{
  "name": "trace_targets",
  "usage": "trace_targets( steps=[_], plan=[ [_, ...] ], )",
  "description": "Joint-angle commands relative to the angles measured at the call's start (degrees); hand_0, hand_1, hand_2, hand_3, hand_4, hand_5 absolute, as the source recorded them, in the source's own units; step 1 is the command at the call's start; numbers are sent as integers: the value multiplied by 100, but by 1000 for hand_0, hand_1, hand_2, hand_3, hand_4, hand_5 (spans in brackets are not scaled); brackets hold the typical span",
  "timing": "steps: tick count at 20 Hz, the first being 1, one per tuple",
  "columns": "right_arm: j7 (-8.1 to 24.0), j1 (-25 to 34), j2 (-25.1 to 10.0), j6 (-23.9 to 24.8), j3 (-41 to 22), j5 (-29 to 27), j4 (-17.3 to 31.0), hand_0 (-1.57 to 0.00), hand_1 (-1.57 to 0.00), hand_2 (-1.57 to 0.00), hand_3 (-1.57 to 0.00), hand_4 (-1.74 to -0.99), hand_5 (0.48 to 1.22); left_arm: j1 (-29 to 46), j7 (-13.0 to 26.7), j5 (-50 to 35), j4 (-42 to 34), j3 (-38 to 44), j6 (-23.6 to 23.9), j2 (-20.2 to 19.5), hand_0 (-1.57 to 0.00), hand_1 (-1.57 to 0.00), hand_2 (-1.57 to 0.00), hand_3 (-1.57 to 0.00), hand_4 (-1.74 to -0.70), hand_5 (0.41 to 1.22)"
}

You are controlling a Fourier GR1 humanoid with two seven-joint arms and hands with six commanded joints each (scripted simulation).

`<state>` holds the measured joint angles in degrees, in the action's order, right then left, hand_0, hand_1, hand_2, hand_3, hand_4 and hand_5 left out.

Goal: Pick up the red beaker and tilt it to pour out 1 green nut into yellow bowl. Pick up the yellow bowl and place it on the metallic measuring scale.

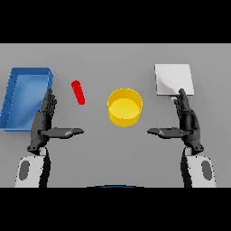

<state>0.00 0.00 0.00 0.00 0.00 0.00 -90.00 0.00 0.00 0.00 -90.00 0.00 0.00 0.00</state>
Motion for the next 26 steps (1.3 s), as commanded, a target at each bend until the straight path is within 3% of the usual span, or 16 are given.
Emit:
trace_targets(
  steps=[1, 6, 8, 9, 12, 16, 21, 26],
  plan=[
    [5, 4, -2, 4, 3, -4, 2, 1, 1, 1, 1, -1245, 681, -24, 15, 5, 14, -3, 15, 9, 1, 1, 1, 1, -1204, 652],
    [50, 77, -24, -2, 38, -23, 52, 1, 1, 1, 1, -1245, 681, -213, 74, 93, 169, -35, 108, 101, 1, 1, 1, 1, -1204, 652],
    [-677, -327, -382, 160, -359, 889, -356, 1, 1, 1, 1, -1242, 678, 81, -6, 573, -236, -407, 71, -99, 1, 1, 1, 1, -1207, 649],
    [-759, -452, -438, 212, -481, 1136, -470, 1, 1, 1, 1, -1239, 679, 205, 25, 694, -409, -525, 40, -158, 1, 1, 1, 1, -1212, 650],
    [-574, -545, -500, 267, -647, 1460, -639, 1, 1, 1, 1, -1235, 678, 266, 417, 857, -675, -640, 79, -221, 1, 1, 1, 1, -1224, 660],
    [-603, -613, -459, 168, -675, 1323, -801, 1, 1, 1, 1, -1254, 682, 125, 391, 955, -459, -716, -20, -270, 1, 1, 1, 1, -1254, 679],
    [-585, -610, -453, 50, -586, 1080, -820, 1, 1, 1, 1, -1296, 677, -648, 379, 813, 427, -505, -83, -196, 1, 1, 1, 1, -1370, 732],
    [-532, -621, -456, -1, -546, 960, -883, 1, 1, 1, 1, -1329, 685, -1334, 222, 902, 1504, -235, 59, -216, 1, 1, 1, 1, -1369, 733]
  ],
)
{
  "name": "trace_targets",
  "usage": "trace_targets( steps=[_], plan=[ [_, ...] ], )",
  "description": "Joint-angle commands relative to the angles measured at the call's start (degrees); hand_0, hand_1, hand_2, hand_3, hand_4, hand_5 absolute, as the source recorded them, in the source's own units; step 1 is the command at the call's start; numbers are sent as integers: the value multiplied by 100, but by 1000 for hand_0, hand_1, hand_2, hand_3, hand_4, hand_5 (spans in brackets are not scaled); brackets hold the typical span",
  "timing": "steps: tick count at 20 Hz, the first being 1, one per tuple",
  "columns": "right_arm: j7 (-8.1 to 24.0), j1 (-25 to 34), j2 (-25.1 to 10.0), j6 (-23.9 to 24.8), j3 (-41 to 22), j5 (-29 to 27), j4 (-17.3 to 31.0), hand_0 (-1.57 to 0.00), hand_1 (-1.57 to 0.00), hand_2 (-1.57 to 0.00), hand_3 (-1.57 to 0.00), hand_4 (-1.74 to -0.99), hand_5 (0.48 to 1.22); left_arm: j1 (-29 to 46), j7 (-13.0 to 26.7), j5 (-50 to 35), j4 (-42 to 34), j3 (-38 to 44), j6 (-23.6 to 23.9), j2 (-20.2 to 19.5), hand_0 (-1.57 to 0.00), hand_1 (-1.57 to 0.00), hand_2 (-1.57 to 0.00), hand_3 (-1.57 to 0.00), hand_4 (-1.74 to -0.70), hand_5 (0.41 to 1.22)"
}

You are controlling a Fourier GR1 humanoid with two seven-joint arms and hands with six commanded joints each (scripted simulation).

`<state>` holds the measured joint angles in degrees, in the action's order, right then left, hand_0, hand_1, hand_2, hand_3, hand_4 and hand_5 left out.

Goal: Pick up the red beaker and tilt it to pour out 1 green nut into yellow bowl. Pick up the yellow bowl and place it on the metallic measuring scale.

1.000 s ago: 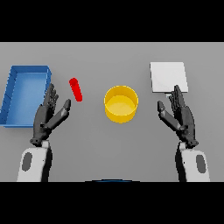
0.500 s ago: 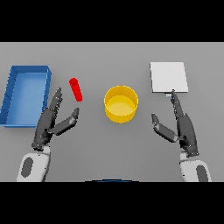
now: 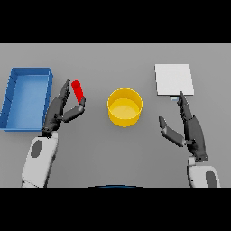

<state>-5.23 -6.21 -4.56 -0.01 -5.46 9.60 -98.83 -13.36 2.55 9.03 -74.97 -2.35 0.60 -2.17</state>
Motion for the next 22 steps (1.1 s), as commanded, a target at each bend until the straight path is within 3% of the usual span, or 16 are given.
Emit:
trace_targets(
  steps=[1, 9, 12, 19, 20, 21, 22],
  plan=[
    [6, -8, 19, 36, -31, 72, 29, 1, 1, 1, 1, -1331, 686, -101, -82, -7, 185, 43, 23, 27, 1, 1, 1, 1, -1359, 726],
    [-53, 15, 10, 2, 30, -19, 85, 1, 1, 1, 1, -1333, 687, -1078, -473, -72, 1482, 377, 47, 50, 1, 1, 1, 1, -1319, 711],
    [-50, -2, 45, 25, 33, -27, 79, 1, 1, 1, 1, -1329, 684, -1331, -455, -34, 1745, 425, 93, 42, 1, 1, 1, 1, -1311, 703],
    [58, 20, -8, 29, 56, -23, 7, 1, 1, 1, 1, -1295, 683, -1720, -851, -90, 2284, 571, 104, 102, 1, 1, -30, -3, -1389, 752],
    [51, 12, -28, 40, 64, 6, 37, 1, 1, 1, 1, -1291, 684, -1777, -861, -126, 2348, 620, 154, 150, -81, -84, -122, -75, -1416, 770],
    [19, 15, -30, 31, 67, -14, 6, 1, 1, 1, 1, -1289, 684, -1780, -861, -154, 2401, 654, 219, 222, -253, -276, -307, -220, -1444, 795],
    [17, 13, -27, 44, 55, 17, 17, 1, 1, 1, 1, -1286, 685, -1831, -849, -172, 2477, 697, 276, 257, -458, -483, -501, -490, -1443, 881]
  ],
)
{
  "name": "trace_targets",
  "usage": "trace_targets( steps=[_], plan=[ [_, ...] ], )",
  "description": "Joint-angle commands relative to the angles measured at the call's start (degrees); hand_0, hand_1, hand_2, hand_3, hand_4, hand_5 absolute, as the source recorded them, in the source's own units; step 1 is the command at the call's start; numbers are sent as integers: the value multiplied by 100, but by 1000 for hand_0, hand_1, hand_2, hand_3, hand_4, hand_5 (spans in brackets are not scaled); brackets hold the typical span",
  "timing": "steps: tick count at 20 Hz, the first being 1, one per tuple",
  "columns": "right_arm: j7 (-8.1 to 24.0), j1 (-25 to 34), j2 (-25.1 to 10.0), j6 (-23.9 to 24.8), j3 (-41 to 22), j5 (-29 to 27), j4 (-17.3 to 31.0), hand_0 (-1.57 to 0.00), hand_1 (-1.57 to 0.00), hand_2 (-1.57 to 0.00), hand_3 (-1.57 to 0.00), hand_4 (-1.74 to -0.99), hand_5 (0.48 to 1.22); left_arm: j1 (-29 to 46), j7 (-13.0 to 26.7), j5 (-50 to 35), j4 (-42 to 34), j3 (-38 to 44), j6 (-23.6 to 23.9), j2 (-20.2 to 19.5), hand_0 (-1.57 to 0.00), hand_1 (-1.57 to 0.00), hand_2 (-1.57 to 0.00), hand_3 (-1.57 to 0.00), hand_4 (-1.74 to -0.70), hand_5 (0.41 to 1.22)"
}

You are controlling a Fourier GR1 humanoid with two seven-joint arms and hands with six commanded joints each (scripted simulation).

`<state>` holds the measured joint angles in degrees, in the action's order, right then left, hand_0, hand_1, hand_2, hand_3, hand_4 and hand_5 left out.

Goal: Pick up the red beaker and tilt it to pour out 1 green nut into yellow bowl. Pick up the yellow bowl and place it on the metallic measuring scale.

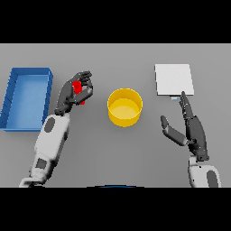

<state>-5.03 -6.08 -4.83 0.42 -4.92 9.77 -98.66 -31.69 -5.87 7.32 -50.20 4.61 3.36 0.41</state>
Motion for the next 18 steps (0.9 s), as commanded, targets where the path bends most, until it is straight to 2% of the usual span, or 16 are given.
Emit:
trace_targets(
  steps=[1, 2, 4, 6, 7, 8, 10, 14, 16, 18],
  plan=[
    [90, 78, 29, -4, -6, -12, 56, 1, 1, 1, 1, -1285, 683, -62, -14, 81, 82, 14, 192, 27, -681, -701, -715, -706, -1441, 949],
    [-2, 16, 4, -27, -9, -9, 46, 1, 1, 1, 1, -1283, 683, -79, -23, 204, 141, -17, 329, -7, -859, -875, -886, -879, -1439, 1003],
    [32, 52, 33, 3, -9, 7, 88, 1, 1, 1, 1, -1290, 684, -114, -314, 295, 260, -20, 397, 61, -1115, -1125, -1133, -1128, -1443, 1082],
    [-15, 55, 35, -10, -30, 21, 87, 1, 1, 1, 1, -1293, 682, -141, -278, 318, 255, 3, 404, 122, -1279, -1286, -1290, -1288, -1447, 1132],
    [14, 72, 68, 4, -41, 18, 87, 1, 1, 1, 1, -1296, 681, -154, -298, 355, 262, 17, 463, 129, -1338, -1343, -1347, -1344, -1506, 1132],
    [-51, 55, 78, -20, -20, -21, 187, 1, 1, 1, 1, -1303, 682, -140, -443, 279, 261, 64, 449, 90, -1384, -1388, -1391, -1390, -1553, 1129],
    [-188, 100, 45, -25, -35, 29, 206, 1, 1, 1, 1, -1288, 679, -171, -493, 175, 190, 49, 448, 64, -1452, -1454, -1456, -1455, -1621, 1117],
    [-152, 94, -54, -35, -24, 86, 158, 1, 1, 1, 1, -1254, 667, -187, -581, 99, -96, -64, 542, -28, -1522, -1523, -1524, -1523, -1692, 1100],
    [-195, 106, -14, -50, -84, 99, 106, 1, 1, 1, 1, -1255, 672, -186, -480, 184, -402, -230, 647, -50, -1540, -1540, -1541, -1541, -1709, 1097],
    [-186, 47, 21, 28, -141, 238, 94, 1, 1, 1, 1, -1245, 673, -263, -210, 374, -708, -483, 651, -196, -1551, -1551, -1552, -1552, -1721, 1101]
  ],
)
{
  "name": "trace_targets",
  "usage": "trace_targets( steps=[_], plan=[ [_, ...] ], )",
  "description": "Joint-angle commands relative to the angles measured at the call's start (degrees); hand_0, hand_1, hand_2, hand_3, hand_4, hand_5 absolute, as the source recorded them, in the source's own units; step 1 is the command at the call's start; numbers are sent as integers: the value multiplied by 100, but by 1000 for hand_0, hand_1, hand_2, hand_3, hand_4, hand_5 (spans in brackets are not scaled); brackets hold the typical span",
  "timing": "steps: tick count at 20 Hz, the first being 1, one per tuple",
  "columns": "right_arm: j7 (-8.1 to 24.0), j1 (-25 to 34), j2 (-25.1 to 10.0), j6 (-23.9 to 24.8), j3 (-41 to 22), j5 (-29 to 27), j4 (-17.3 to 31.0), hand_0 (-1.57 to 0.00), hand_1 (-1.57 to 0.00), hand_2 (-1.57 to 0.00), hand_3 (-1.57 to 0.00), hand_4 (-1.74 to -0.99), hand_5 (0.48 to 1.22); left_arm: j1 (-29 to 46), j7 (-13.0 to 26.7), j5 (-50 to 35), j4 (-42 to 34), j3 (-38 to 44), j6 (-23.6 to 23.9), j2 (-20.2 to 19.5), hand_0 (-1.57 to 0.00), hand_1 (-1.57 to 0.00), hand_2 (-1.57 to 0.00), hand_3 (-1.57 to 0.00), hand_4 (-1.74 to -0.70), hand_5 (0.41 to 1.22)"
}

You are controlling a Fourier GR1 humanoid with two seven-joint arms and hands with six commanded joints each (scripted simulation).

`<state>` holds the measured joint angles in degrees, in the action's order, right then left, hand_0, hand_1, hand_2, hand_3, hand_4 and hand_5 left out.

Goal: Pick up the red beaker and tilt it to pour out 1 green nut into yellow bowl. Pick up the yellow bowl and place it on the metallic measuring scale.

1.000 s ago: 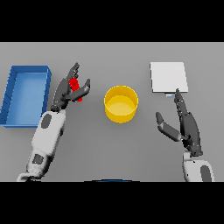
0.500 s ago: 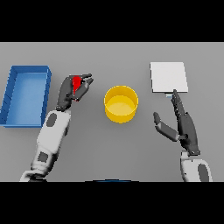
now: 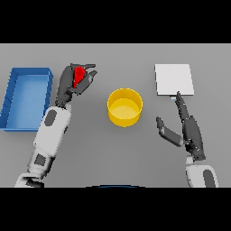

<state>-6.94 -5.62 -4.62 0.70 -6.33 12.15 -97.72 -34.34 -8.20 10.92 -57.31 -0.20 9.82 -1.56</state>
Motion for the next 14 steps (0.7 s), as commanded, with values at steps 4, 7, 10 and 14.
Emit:
trace_targets(
  steps=[4, 7, 10, 14],
  plan=[
    [102, 42, -7, 91, -34, 159, 2, 1, 1, 1, 1, -1243, 691, -157, 755, 806, -372, -933, -385, -460, -1563, -1563, -1563, -1563, -1733, 1121],
    [145, -2, 21, 112, -60, 174, -113, 1, 1, 1, 1, -1243, 700, -67, 930, 976, -612, -1242, -556, -670, -1563, -1563, -1563, -1563, -1733, 1115],
    [217, -66, 27, 68, -72, 127, -177, 1, 1, 1, 1, -1248, 711, -3, 1060, 1181, -794, -1539, -659, -883, -1564, -1565, -1565, -1565, -1734, 1112],
    [199, -57, -14, 19, -56, 95, -201, 1, 1, 1, 1, -1266, 720, -627, 1281, 2212, -605, -2402, -833, -1269, -1568, -1568, -1568, -1568, -1738, 1137]
  ],
)
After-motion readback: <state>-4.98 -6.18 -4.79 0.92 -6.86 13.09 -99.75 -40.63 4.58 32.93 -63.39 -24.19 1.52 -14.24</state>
